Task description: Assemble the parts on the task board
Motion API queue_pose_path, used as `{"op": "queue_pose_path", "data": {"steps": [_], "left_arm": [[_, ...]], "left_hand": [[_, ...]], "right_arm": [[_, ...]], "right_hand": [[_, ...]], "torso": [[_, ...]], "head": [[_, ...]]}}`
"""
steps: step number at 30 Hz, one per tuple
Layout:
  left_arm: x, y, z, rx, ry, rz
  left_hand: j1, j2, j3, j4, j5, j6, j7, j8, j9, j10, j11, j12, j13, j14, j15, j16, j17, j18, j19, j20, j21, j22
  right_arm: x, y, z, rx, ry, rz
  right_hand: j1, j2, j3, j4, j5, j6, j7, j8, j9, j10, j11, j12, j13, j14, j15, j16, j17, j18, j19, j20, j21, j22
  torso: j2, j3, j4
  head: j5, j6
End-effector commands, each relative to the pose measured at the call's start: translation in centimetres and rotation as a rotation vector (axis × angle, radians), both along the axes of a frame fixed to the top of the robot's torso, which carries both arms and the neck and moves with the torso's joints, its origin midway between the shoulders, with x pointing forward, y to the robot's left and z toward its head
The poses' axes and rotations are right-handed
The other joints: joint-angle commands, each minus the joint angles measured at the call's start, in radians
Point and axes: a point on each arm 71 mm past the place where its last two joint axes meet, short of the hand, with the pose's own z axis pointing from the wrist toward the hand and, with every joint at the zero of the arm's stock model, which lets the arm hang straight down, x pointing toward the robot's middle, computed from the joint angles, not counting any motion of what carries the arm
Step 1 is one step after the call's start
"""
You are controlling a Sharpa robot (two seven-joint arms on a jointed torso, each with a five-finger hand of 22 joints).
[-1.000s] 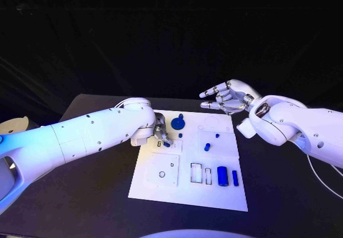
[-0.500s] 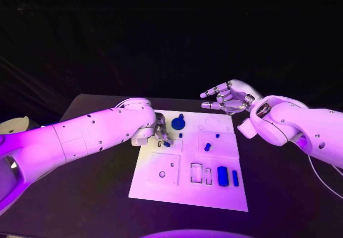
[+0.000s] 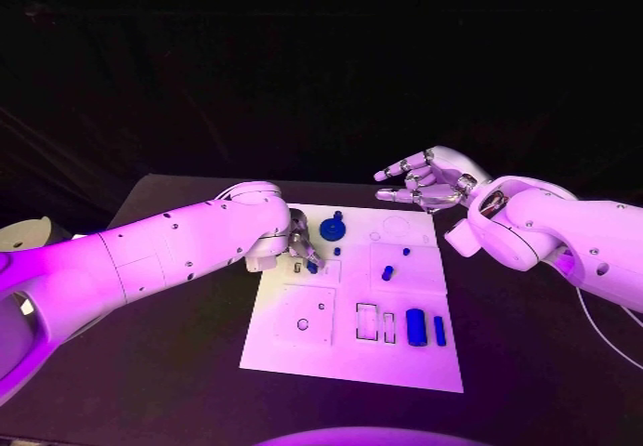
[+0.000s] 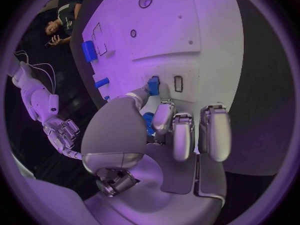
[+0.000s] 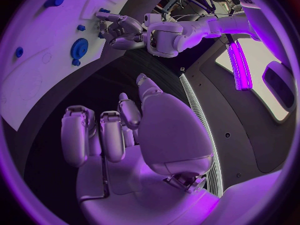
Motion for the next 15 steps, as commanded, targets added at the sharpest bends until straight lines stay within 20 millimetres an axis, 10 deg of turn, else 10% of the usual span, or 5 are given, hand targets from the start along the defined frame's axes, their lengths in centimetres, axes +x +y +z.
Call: {"op": "queue_pose_path", "data": {"steps": [1,15], "left_arm": [[-0.57,0.17,-1.36,0.032,0.050,0.001],[-0.61,0.31,-1.47,0.042,0.059,-0.002]], "left_hand": [[-0.014,-0.003,-0.013,0.001,0.005,0.005,-0.002,-0.001,0.001,0.004,-0.004,0.006,0.004,0.103,-0.001,0.003,0.263,-0.019,0.031,-0.001,0.006,0.112],[-0.035,-0.006,-0.055,0.010,0.005,0.015,-0.007,0.006,0.011,0.012,-0.008,0.015,0.012,0.103,-0.005,0.003,0.263,-0.022,0.038,-0.004,0.013,0.126]], "right_arm": [[-0.10,0.14,0.00,-0.003,-0.003,0.017],[-0.14,0.06,0.02,-0.011,-0.009,0.017]], "right_hand": [[-0.002,0.008,-0.002,-0.004,0.004,0.007,-0.003,0.003,0.001,-0.007,0.000,-0.006,-0.001,0.071,-0.001,-0.006,0.115,0.007,-0.005,0.000,-0.003,-0.001],[-0.001,0.008,-0.003,-0.005,0.004,0.007,-0.003,0.003,0.001,-0.009,0.000,-0.009,-0.003,0.071,-0.001,-0.006,0.114,0.007,-0.006,0.000,-0.005,-0.004]], "torso": [[-0.001,0.0001,0.0010],[-0.001,0.0002,0.0012]], "head": [[-0.001,-0.001],[-0.001,-0.004]]}}
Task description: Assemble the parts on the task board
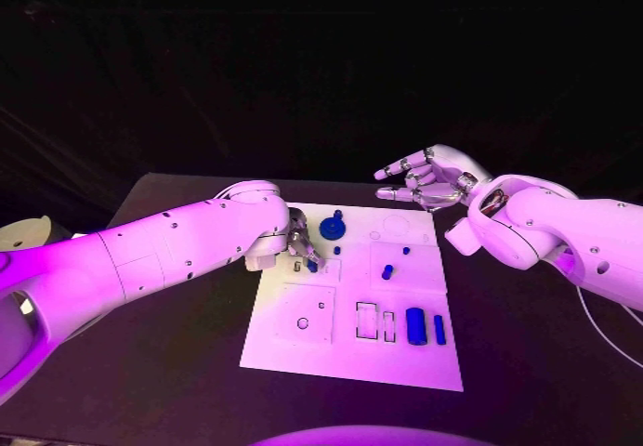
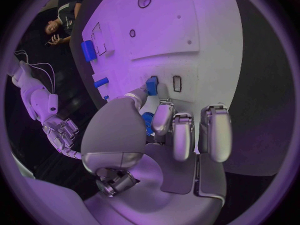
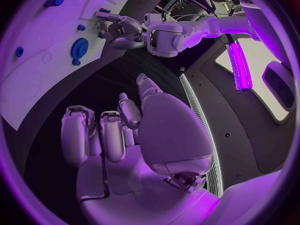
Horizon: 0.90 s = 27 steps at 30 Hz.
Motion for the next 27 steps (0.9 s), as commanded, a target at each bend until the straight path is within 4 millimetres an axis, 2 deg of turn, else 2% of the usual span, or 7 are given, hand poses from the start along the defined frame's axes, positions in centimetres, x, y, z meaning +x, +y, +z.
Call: {"op": "queue_pose_path", "data": {"steps": [1,18,27], "left_arm": [[-0.65,0.20,-1.36,0.041,0.057,-0.005],[-0.54,0.52,-1.44,0.050,0.059,0.005],[-0.36,0.77,-1.45,0.049,0.052,0.019]], "left_hand": [[-0.010,0.001,-0.010,0.002,0.005,0.007,-0.001,0.006,0.003,0.006,-0.001,0.006,0.003,0.104,-0.005,0.003,0.263,-0.007,0.039,-0.005,0.006,0.128],[-0.039,-0.004,-0.081,0.026,0.005,0.017,-0.007,0.022,0.020,0.020,-0.005,0.027,0.024,0.104,-0.009,0.003,0.263,-0.013,0.051,-0.008,0.019,0.151],[-0.062,-0.005,-0.154,0.052,0.005,0.019,-0.008,0.030,0.031,0.025,-0.006,0.033,0.030,0.104,-0.010,0.003,0.263,-0.015,0.056,-0.010,0.025,0.162]], "right_arm": [[-0.13,0.15,0.02,-0.015,-0.012,0.019],[-0.18,0.11,0.05,-0.035,-0.027,0.022],[-0.14,0.04,0.08,-0.034,-0.031,0.012]], "right_hand": [[-0.001,0.008,-0.003,-0.005,0.004,0.007,-0.003,0.003,0.001,-0.009,0.000,-0.005,-0.002,0.071,-0.001,-0.006,0.114,0.007,-0.007,0.000,-0.005,-0.002],[0.000,0.007,-0.003,-0.007,0.004,0.007,-0.003,0.003,0.001,-0.011,0.000,-0.009,-0.005,0.071,-0.001,-0.007,0.114,0.008,-0.008,0.000,-0.007,-0.005],[-0.002,0.007,-0.005,-0.006,0.004,0.007,-0.003,0.003,0.001,-0.014,0.000,-0.012,-0.009,0.071,-0.001,-0.008,0.113,0.009,-0.011,-0.001,-0.010,-0.012]], "torso": [[0.000,0.0002,0.0000],[0.000,0.0004,-0.0002],[0.000,0.0005,-0.0002]], "head": [[0.001,0.000],[0.001,-0.002],[0.002,-0.002]]}}
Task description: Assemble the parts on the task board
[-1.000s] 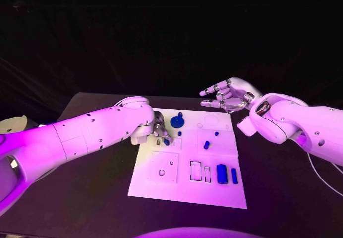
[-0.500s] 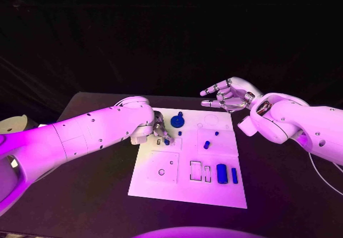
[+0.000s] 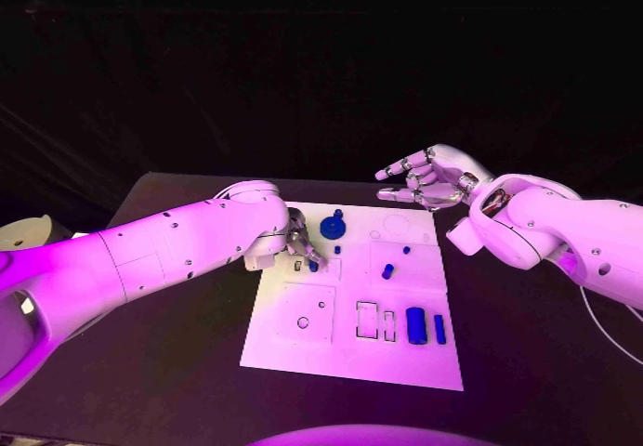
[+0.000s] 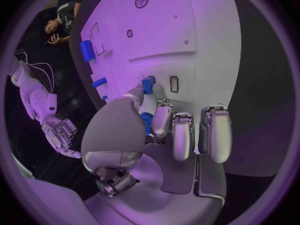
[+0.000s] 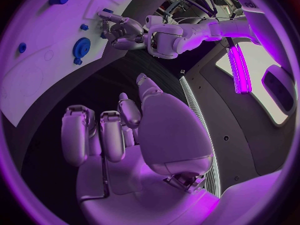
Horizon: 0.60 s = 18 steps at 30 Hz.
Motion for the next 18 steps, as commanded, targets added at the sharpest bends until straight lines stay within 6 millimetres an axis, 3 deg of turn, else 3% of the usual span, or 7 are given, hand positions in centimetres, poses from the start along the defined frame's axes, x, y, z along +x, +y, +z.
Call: {"op": "queue_pose_path", "data": {"steps": [1,18], "left_arm": [[-0.45,0.48,-1.21,0.045,0.049,0.012],[-0.31,1.10,-0.99,0.025,0.023,0.044]], "left_hand": [[-0.014,0.007,-0.022,0.009,0.004,0.003,0.001,0.004,0.003,0.007,-0.003,0.006,0.002,0.107,-0.006,0.003,0.263,-0.015,0.056,-0.010,0.006,0.162],[-0.060,0.027,-0.181,0.074,0.004,0.004,-0.004,0.013,0.018,0.015,-0.007,0.016,0.014,0.107,-0.010,0.003,0.263,-0.018,0.063,-0.014,0.013,0.177]], "right_arm": [[-0.05,0.07,0.02,-0.008,-0.009,0.004],[0.01,-0.03,-0.02,-0.010,-0.008,-0.001]], "right_hand": [[-0.003,0.007,-0.003,-0.003,0.004,0.003,0.001,0.003,0.001,-0.007,0.000,-0.007,-0.001,0.071,-0.001,-0.004,0.112,0.009,-0.006,0.001,-0.006,-0.001],[-0.004,0.008,-0.004,-0.002,0.004,0.003,0.001,0.002,0.001,-0.007,0.000,-0.008,-0.002,0.070,-0.001,-0.005,0.111,0.009,-0.006,0.001,-0.006,-0.001]], "torso": [[0.000,0.0002,0.0005],[0.000,-0.0003,0.0005]], "head": [[0.000,0.000],[0.002,0.002]]}}
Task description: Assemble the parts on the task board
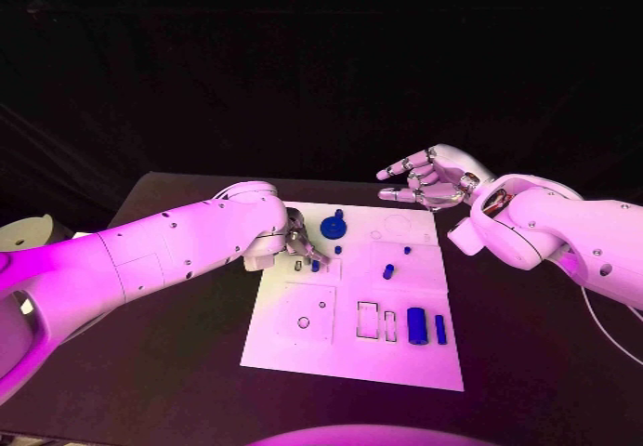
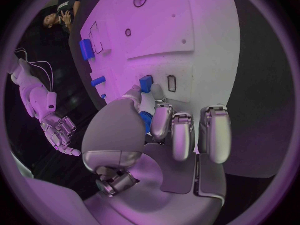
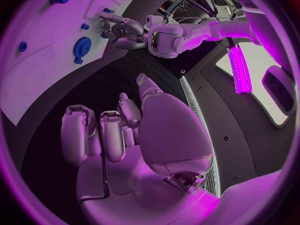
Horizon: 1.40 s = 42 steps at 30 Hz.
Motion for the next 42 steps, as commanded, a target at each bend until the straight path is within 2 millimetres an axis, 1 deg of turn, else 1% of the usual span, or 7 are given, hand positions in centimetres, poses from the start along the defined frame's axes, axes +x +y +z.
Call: {"op": "queue_pose_path", "data": {"steps": [1,7,16,22,29,34,42], "left_arm": [[-0.4,0.7,-0.8,0.035,0.023,0.030],[-0.6,1.1,-0.4,0.012,0.003,0.042],[-0.9,1.6,1.2,-0.061,-0.017,0.054],[-0.4,2.7,4.2,-0.132,-0.024,0.042],[1.6,4.3,6.4,-0.110,-0.029,0.049],[3.3,4.9,6.5,-0.064,-0.039,0.067],[4.9,5.0,5.5,-0.022,-0.027,0.076]], "left_hand": [[-0.021,0.002,-0.034,0.003,0.003,0.000,0.000,0.003,0.003,0.008,-0.001,0.004,0.001,0.104,-0.007,0.003,0.263,-0.018,0.063,-0.007,0.006,0.177],[-0.064,0.011,-0.122,0.006,0.001,-0.002,-0.004,0.003,0.008,0.008,-0.005,0.004,0.001,0.104,-0.012,0.003,0.263,-0.018,0.062,-0.012,0.005,0.176],[-0.051,0.037,-0.152,0.004,0.002,-0.016,-0.001,-0.002,0.010,-0.005,-0.003,-0.018,-0.021,0.104,-0.013,0.003,0.263,-0.016,0.059,-0.014,0.000,0.169],[0.048,0.053,-0.159,-0.004,0.003,-0.118,0.043,-0.082,-0.032,-0.070,0.032,-0.105,-0.108,0.104,0.015,0.003,0.263,-0.002,0.027,0.004,-0.041,0.107],[0.137,0.080,-0.119,0.000,0.003,-0.166,0.085,-0.179,-0.126,-0.109,0.071,-0.156,-0.161,0.104,0.048,0.003,0.263,0.006,0.010,0.036,-0.066,0.075],[0.139,0.088,-0.112,0.002,0.003,-0.162,0.092,-0.199,-0.155,-0.104,0.076,-0.147,-0.154,0.104,0.054,0.003,0.263,0.005,0.012,0.045,-0.064,0.080],[0.101,0.085,-0.130,0.005,0.003,-0.118,0.084,-0.194,-0.180,-0.094,0.071,-0.132,-0.144,0.104,0.052,0.003,0.263,0.003,0.019,0.048,-0.055,0.094]], "right_arm": [[0.0,0.0,0.0,-0.007,-0.005,0.004],[0.0,0.0,-0.1,-0.009,-0.003,0.002],[0.2,-0.3,-0.2,-0.011,-0.001,-0.004],[0.3,-0.4,-0.4,-0.012,0.004,-0.009],[0.3,-0.4,-0.6,-0.013,0.009,-0.011],[0.3,-0.3,-0.7,-0.013,0.010,-0.008],[0.3,-0.1,-0.8,-0.012,0.012,-0.004]], "right_hand": [[-0.004,0.008,-0.004,-0.002,0.004,0.003,0.001,0.002,0.001,-0.007,0.000,-0.004,-0.002,0.070,-0.001,-0.005,0.110,0.009,-0.004,0.000,-0.006,-0.001],[-0.007,0.008,-0.005,-0.001,0.004,0.003,0.001,0.002,0.001,-0.009,0.001,-0.005,-0.003,0.070,-0.001,-0.006,0.109,0.010,-0.005,0.000,-0.007,-0.004],[-0.008,0.008,-0.006,-0.001,0.004,0.003,0.001,0.002,0.001,-0.010,0.001,-0.007,-0.005,0.070,-0.001,-0.007,0.107,0.010,-0.006,0.000,-0.008,-0.005],[-0.008,0.008,-0.006,-0.001,0.004,0.003,0.001,0.002,0.001,-0.010,0.001,-0.007,-0.005,0.070,-0.001,-0.007,0.107,0.010,-0.006,0.000,-0.008,-0.005],[-0.008,0.009,-0.006,-0.001,0.004,0.003,0.001,0.002,0.001,-0.011,0.001,-0.009,-0.006,0.070,-0.001,-0.008,0.107,0.010,-0.006,0.000,-0.009,-0.006],[-0.008,0.009,-0.006,-0.001,0.004,0.003,0.001,0.002,0.001,-0.011,0.001,-0.009,-0.006,0.070,-0.001,-0.008,0.107,0.010,-0.006,0.000,-0.009,-0.006],[-0.007,0.011,-0.006,-0.001,0.006,0.003,0.001,0.002,0.001,-0.010,0.000,-0.008,-0.006,0.070,-0.001,-0.008,0.106,0.010,-0.005,0.000,-0.008,-0.005]], "torso": [[0.000,-0.0002,0.0001],[-0.001,0.0002,0.0009],[-0.001,0.0005,0.0007],[-0.001,0.0019,0.0012],[-0.002,0.0019,0.0022],[0.001,-0.0007,-0.0004],[0.003,-0.0023,-0.0011]], "head": [[-0.001,0.002],[-0.002,0.003],[-0.002,0.010],[-0.001,0.014],[0.002,0.021],[0.005,0.024],[0.008,0.025]]}}
